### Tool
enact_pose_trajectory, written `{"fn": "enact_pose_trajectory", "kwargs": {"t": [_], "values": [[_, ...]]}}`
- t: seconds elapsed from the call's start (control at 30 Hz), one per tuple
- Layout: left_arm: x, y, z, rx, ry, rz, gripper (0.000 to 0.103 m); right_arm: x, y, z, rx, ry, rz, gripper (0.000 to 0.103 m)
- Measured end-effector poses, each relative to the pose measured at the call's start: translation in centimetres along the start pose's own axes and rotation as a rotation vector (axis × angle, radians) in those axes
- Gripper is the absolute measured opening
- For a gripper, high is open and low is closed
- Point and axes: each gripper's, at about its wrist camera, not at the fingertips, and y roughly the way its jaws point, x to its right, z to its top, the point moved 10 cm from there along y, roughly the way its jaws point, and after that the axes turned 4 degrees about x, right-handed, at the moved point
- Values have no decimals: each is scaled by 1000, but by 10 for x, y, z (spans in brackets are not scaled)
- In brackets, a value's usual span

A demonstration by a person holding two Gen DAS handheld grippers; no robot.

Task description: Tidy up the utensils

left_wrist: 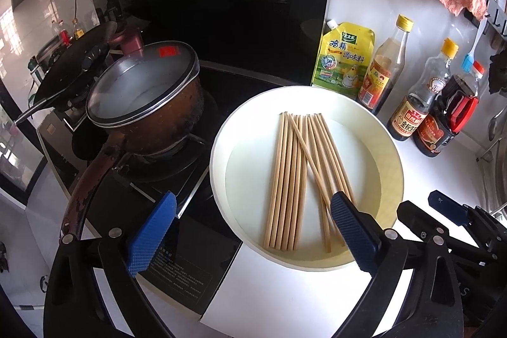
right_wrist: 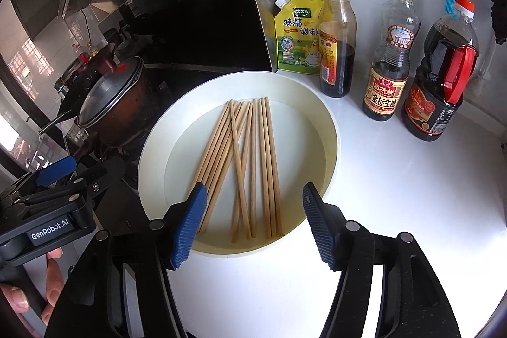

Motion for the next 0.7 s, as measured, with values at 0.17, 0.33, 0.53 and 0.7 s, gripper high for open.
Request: {"fn": "enact_pose_trajectory", "kwargs": {"t": [0.17,0.33,0.53,0.7], "values": [[-2,-1,-4,-10,-5,-2,96,0,-1,-3,-2,1,-1,60],[0,-4,-5,-8,-6,-5,96,0,-2,-5,0,8,-5,60],[1,-6,-5,0,-2,9,96,0,-4,-6,4,12,-8,60],[1,-8,-6,0,-4,10,96,0,-5,-5,8,9,-7,60]]}}
